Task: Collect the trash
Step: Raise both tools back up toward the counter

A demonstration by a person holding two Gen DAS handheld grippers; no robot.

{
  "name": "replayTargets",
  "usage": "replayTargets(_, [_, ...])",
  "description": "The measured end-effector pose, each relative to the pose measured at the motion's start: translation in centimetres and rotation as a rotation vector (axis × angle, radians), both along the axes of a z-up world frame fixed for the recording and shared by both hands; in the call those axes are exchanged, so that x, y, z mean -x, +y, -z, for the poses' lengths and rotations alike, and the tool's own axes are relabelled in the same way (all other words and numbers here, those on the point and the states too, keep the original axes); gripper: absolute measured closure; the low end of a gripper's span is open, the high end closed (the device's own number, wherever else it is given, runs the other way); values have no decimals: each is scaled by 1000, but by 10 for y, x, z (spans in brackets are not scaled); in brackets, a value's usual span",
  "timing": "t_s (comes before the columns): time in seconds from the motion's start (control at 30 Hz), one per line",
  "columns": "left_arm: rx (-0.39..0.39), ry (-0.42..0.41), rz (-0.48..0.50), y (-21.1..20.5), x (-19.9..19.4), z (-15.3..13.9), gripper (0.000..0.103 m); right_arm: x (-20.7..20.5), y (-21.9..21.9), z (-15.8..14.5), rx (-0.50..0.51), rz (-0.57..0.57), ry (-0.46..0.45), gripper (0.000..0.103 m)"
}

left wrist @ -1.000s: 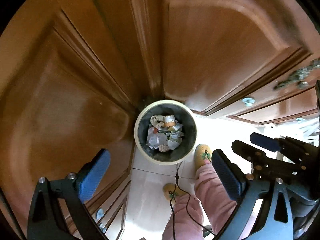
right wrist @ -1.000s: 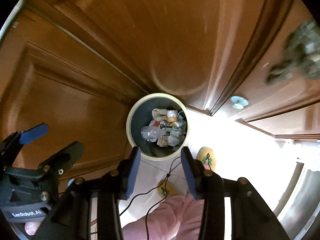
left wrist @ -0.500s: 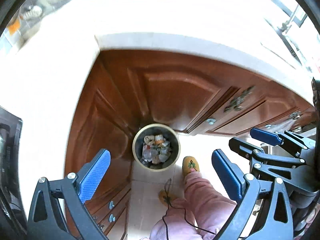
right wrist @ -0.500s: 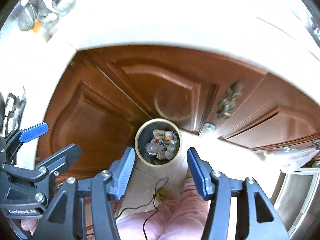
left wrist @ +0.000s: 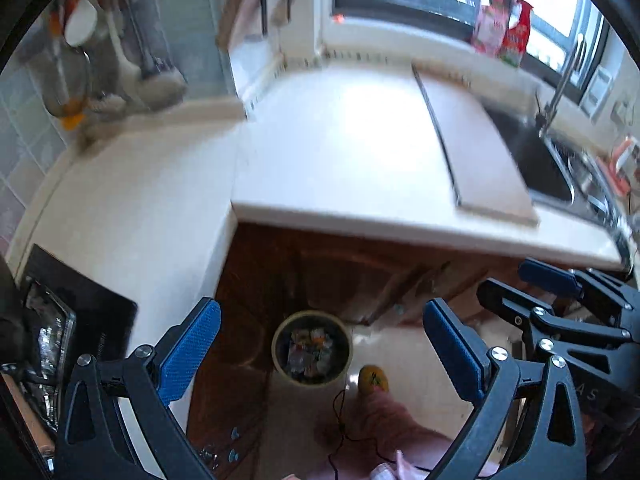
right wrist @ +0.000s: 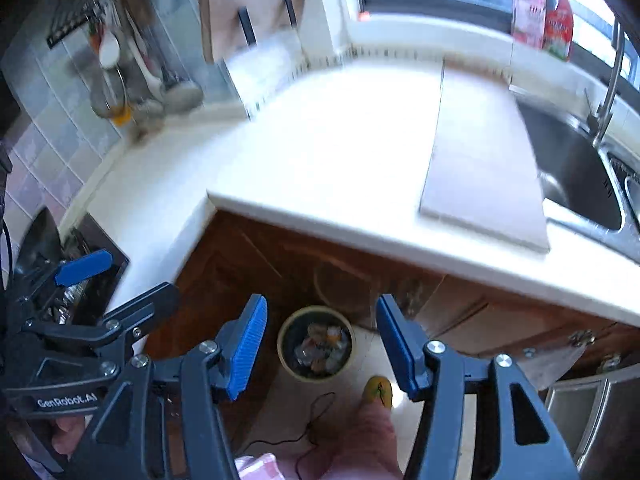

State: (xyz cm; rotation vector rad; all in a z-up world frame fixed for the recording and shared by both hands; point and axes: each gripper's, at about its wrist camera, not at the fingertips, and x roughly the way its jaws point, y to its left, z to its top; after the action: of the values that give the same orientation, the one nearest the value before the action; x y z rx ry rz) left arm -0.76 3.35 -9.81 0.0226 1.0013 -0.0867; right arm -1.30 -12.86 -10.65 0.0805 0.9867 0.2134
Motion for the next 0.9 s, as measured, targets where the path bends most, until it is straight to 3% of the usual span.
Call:
replayTargets(0.17, [-18,-93,-28,-2,3,-55,3,1,-5,-44,-39,32,-46,46])
replayTargets(0.37, [-13,-179,-77,-1,5,-105,3,7,-3,-90,-13,55,-142,45])
replayTargets(0.63, [-2,-234,-96,-2,4,-136,3,6,-4,-120,-10,75,-213,45])
replayTargets(0.9, [-3,-249,-105,-4,-4,-146,2,2,-2,-130,8,94,-243,45])
